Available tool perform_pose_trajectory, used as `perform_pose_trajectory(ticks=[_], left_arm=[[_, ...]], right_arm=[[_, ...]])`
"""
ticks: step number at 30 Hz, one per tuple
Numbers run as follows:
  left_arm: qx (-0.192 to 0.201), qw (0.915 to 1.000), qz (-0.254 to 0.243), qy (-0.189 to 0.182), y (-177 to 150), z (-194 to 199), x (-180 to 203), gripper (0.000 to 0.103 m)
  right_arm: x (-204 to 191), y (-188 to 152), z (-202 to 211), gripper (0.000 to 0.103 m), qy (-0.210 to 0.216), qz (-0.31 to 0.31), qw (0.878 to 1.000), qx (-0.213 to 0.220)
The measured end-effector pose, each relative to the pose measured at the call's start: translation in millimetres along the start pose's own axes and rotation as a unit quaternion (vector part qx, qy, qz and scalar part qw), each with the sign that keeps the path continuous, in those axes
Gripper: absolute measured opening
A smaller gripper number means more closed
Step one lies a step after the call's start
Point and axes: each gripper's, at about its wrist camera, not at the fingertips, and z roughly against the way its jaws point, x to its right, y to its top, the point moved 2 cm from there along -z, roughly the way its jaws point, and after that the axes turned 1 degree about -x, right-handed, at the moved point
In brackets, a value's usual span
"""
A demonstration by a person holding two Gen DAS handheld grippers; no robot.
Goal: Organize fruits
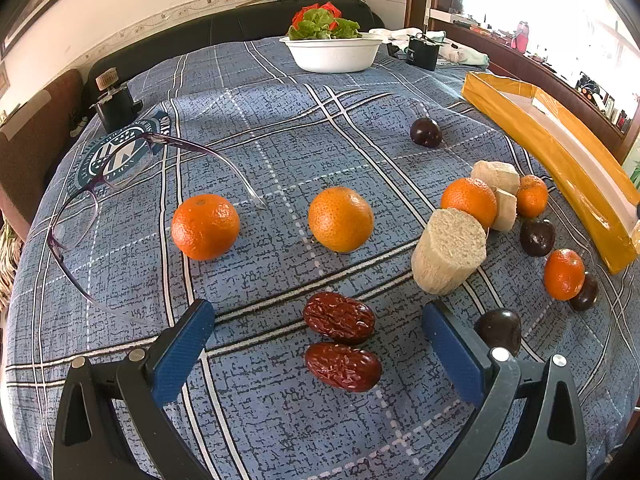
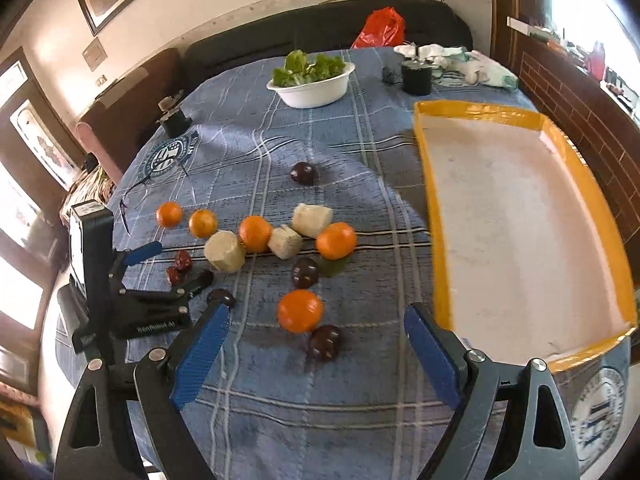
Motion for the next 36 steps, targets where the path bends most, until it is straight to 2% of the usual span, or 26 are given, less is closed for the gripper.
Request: perform_pose_trajectory(ticks=[2, 3, 5, 6, 9, 14, 24, 26, 32, 33, 35, 36], left_arm=[[0.000, 1.0000, 0.000, 0.000, 0.0, 0.0, -0.1, 0.103], [0.000, 1.0000, 0.000, 0.000, 0.0, 0.0, 0.0, 0.103], [0.000, 1.0000, 0.000, 0.000, 0.0, 0.0, 0.0, 0.103], [0.000, 1.0000, 0.000, 0.000, 0.0, 0.0, 0.0, 0.103], [0.000, 1.0000, 0.000, 0.000, 0.0, 0.0, 0.0, 0.103], [0.000, 1.0000, 0.000, 0.000, 0.0, 0.0, 0.0, 0.103], [-0.009, 0.9999, 0.004, 0.001, 0.2, 1.1, -1.9, 0.103], [-0.022, 0.9992, 0.028, 0.018, -2.1, 6.8, -6.0, 0.103], [0.033, 0.9982, 0.050, 0.004, -11.7, 63.8, -15.5, 0.100], [0.040, 0.9977, 0.056, 0.002, -15.2, 71.7, -18.1, 0.098], [0.008, 0.9949, 0.094, -0.036, -18.8, 76.6, -25.1, 0.089], [0.001, 0.9941, 0.101, -0.039, -23.6, 77.8, -25.3, 0.079]], right_arm=[[3.3, -2.7, -2.7, 0.089, 0.006, -0.004, 1.000, -0.014], [2.5, -2.3, -6.5, 0.074, 0.011, -0.004, 1.000, -0.016], [3.0, -7.9, -10.7, 0.058, 0.014, -0.005, 1.000, -0.024], [2.0, -10.9, -14.8, 0.054, 0.019, -0.003, 0.999, -0.035], [-5.5, -19.1, -17.5, 0.053, 0.033, 0.015, 0.998, -0.047], [-13.4, -26.1, -11.0, 0.053, 0.032, 0.047, 0.997, -0.043], [11.3, -23.8, -16.0, 0.046, 0.034, 0.027, 0.998, -0.055], [10.7, -21.9, -18.2, 0.046, 0.037, 0.032, 0.997, -0.055], [10.1, -19.7, -33.3, 0.046, 0.041, 0.042, 0.996, -0.070], [9.7, -19.8, -34.9, 0.046, 0.041, 0.044, 0.996, -0.072], [9.1, -19.4, -38.7, 0.046, 0.041, 0.046, 0.995, -0.076], [8.9, -19.2, -40.9, 0.046, 0.042, 0.047, 0.995, -0.079]])
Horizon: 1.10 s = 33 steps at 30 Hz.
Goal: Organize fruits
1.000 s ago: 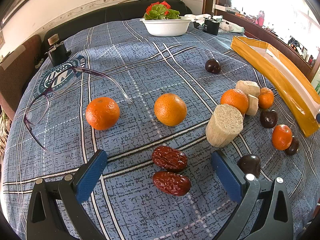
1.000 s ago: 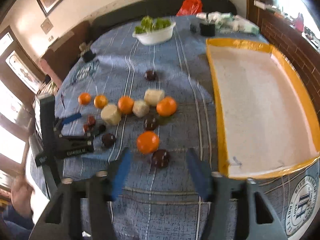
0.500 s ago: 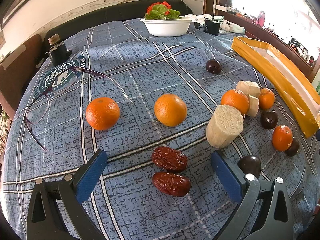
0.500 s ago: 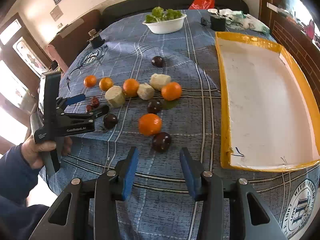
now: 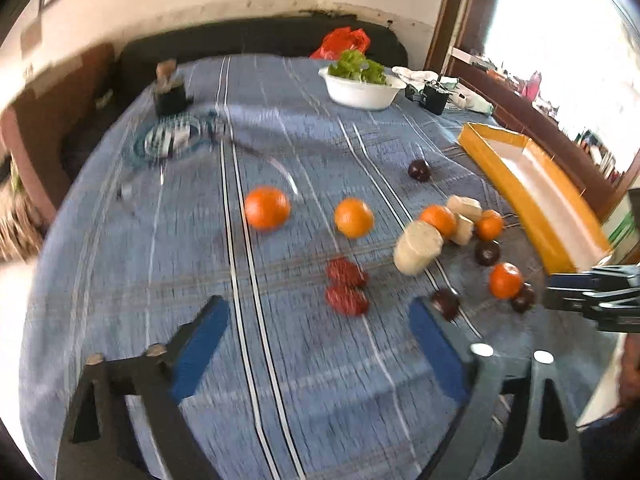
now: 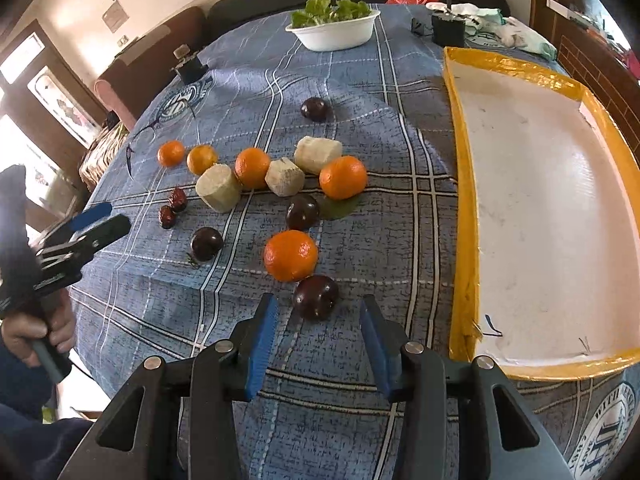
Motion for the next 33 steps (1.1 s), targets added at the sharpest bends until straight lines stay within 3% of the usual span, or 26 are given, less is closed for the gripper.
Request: perform_pose_trajectory(ticks=[1, 4, 8, 11, 14, 23, 33], left_arm=[[-0.003, 1.0000, 0.001, 0.007, -5.9, 0.3, 0.1, 0.068], [-0.025, 0.9995, 0.018, 0.007, -14.8, -5.5, 2.9, 0.054], [0.005, 0.9995, -0.024, -0.020, -19.1, 1.9, 28.2, 0.051], [-0.007, 0.9977, -0.053, -0.041, -16.4, -6.2, 49.1, 0.047], [-0.020, 0.9951, -0.076, -0.059, -12.3, -16.4, 66.8, 0.031], [-0.038, 0.9893, -0.122, -0.070, -2.6, -40.6, 97.5, 0.030], [-0.047, 0.9915, -0.117, -0.032, 3.7, -56.2, 86.9, 0.030]], right_arm=[[-0.1, 0.5, -2.3, 0.046, 0.002, 0.001, 1.000, -0.002], [-0.6, 0.0, -7.4, 0.046, 0.005, 0.002, 1.000, -0.010], [-3.9, -1.0, -14.6, 0.038, 0.013, 0.011, 1.000, -0.021], [-5.7, -1.2, -18.6, 0.036, 0.009, 0.017, 0.999, -0.025], [-5.1, -0.7, -19.5, 0.036, 0.008, 0.020, 0.999, -0.027], [2.0, 2.5, -25.3, 0.035, 0.011, 0.011, 0.999, -0.029], [-2.7, 3.1, -28.8, 0.031, 0.010, 0.021, 0.999, -0.027]])
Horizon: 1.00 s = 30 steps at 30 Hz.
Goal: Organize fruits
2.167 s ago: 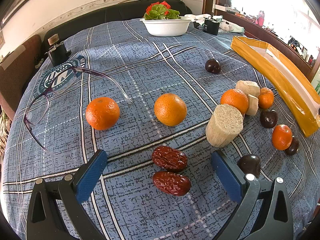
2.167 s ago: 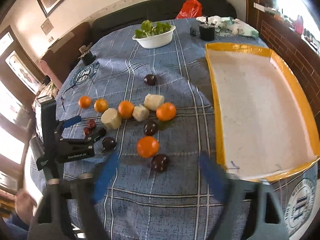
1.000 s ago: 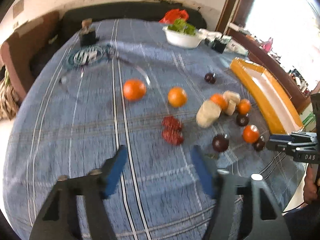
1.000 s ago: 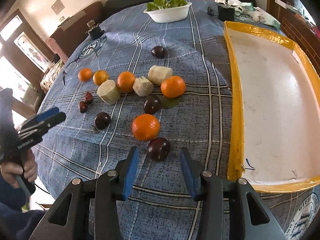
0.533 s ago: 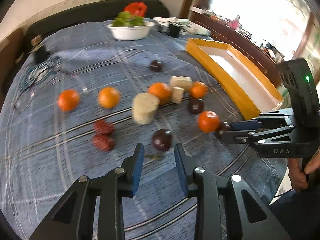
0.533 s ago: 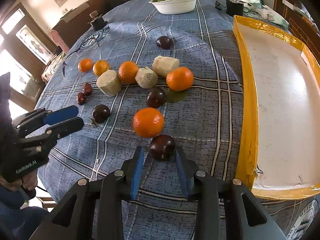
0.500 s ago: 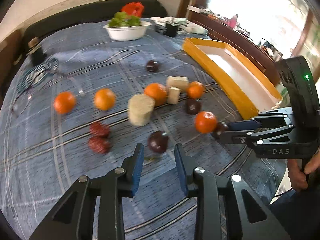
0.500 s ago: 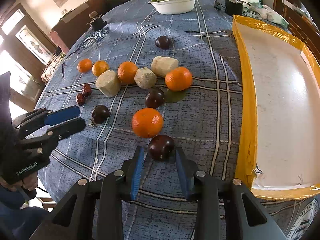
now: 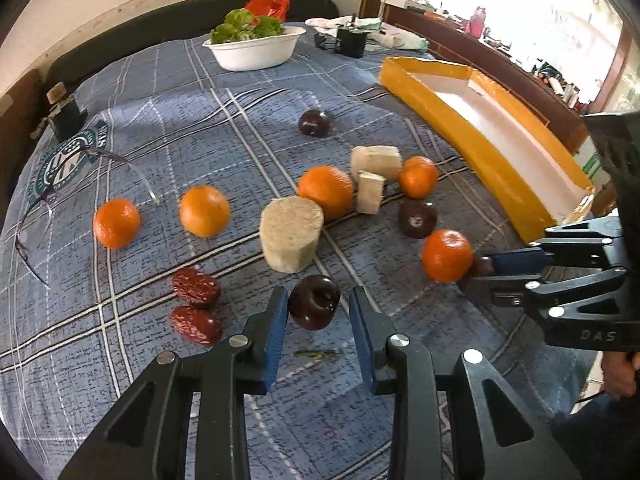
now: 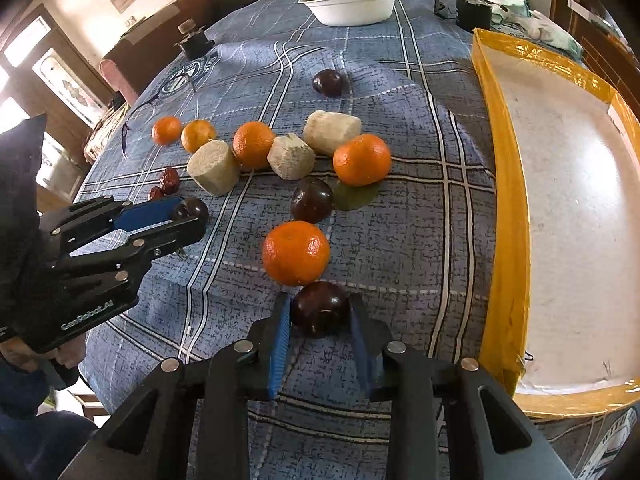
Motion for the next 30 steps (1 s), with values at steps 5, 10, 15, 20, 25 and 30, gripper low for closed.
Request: perform_pose_trajectory(ticks=[5, 10, 15, 20, 25, 30], left_arm=[[-0.004, 1.0000, -0.007, 0.004, -0.4, -10.1, 3.0, 0.030], [0.005, 0.9999, -0.014, 0.005, -0.6, -10.8, 7.6, 0.025], [0.011, 0.9999, 0.000, -0.007, -5.7, -5.4, 7.6, 0.024], [0.024, 0.9993, 0.001, -0.027, -9.5, 9.3, 19.9, 0.025], [0.029, 0.9988, -0.006, -0.039, -7.9, 16.4, 33.1, 0.025], [0.035, 0.9985, -0.005, -0.042, -5.9, 20.4, 39.0, 0.025]], right_arm=[[-2.4, 0.7, -2.2, 0.032, -0.010, 0.005, 1.000, 0.002], [-3.0, -1.7, 0.3, 0.030, -0.002, 0.005, 1.000, 0.005], [1.6, -5.6, 24.4, 0.030, 0.013, -0.004, 0.999, 0.032], [36.3, -0.8, 68.3, 0.030, -0.009, -0.045, 0.995, 0.094], [105.5, -3.6, 75.4, 0.030, -0.059, -0.123, 0.986, 0.100], [123.8, -23.8, 65.7, 0.030, -0.075, -0.142, 0.984, 0.074]])
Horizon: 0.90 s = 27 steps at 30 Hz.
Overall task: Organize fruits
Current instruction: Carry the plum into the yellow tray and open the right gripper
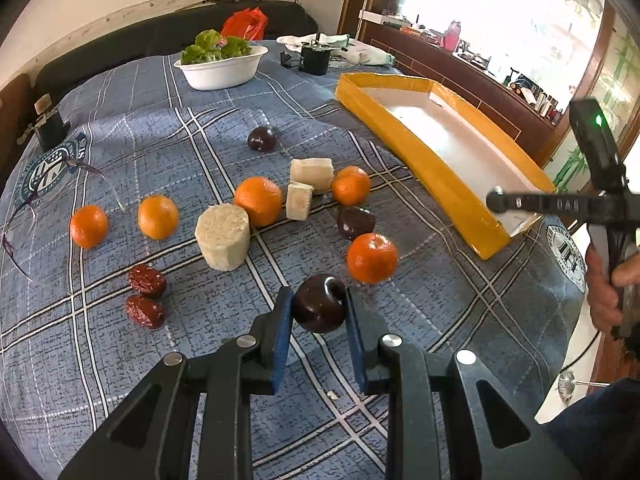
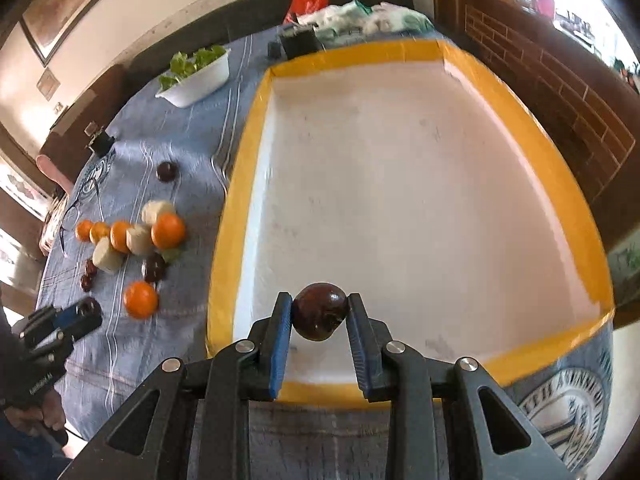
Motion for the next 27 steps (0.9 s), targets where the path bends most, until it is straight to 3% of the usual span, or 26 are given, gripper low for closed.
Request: perform_pose_trajectory(ticks=[15, 21, 27], left_arm=[[0.007, 0.9993, -0.025, -0.028, 14.0, 4.5, 29.1, 0.025], [0.008, 0.9977, -0.036, -0.057, 36.3, 8.9, 47.9, 0.025], [0.012, 0.9948, -0.044, -0.091, 88.3, 10.7, 75.5, 0.025]], right_arm=[[-14.6, -55.8, 29.7, 0.030, 0.039, -0.007, 0.999, -0.031], [6.6, -27.4, 62.8, 0.030, 0.050, -0.041, 0.998, 0.009], [21.7, 17.8, 100.7, 0.030, 0.054, -0.044, 0.996, 0.052]])
